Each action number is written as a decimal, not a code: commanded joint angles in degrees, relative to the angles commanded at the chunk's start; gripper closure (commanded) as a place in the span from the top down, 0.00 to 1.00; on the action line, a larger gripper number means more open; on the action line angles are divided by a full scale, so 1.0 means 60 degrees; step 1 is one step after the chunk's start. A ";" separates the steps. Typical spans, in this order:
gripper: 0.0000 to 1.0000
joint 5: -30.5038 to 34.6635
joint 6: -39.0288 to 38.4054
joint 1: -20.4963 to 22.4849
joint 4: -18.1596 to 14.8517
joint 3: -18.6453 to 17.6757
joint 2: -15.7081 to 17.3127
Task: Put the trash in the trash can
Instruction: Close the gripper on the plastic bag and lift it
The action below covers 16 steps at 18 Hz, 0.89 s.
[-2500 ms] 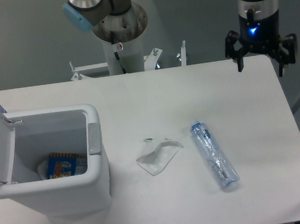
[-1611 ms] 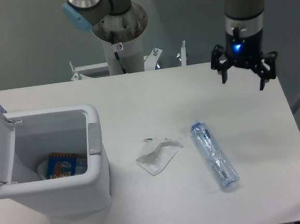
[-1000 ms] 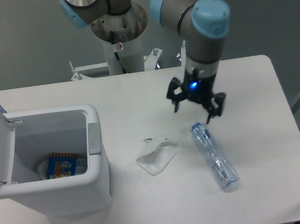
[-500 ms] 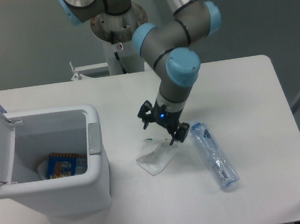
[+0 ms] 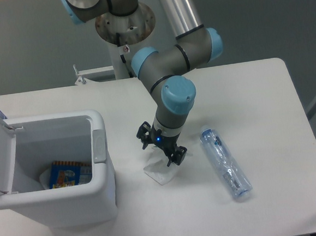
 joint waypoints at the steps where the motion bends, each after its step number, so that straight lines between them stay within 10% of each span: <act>1: 0.07 0.0000 -0.0015 0.0000 -0.0015 0.0000 0.0000; 16: 0.00 -0.1199 -0.1347 0.0204 -0.0073 0.1390 0.0571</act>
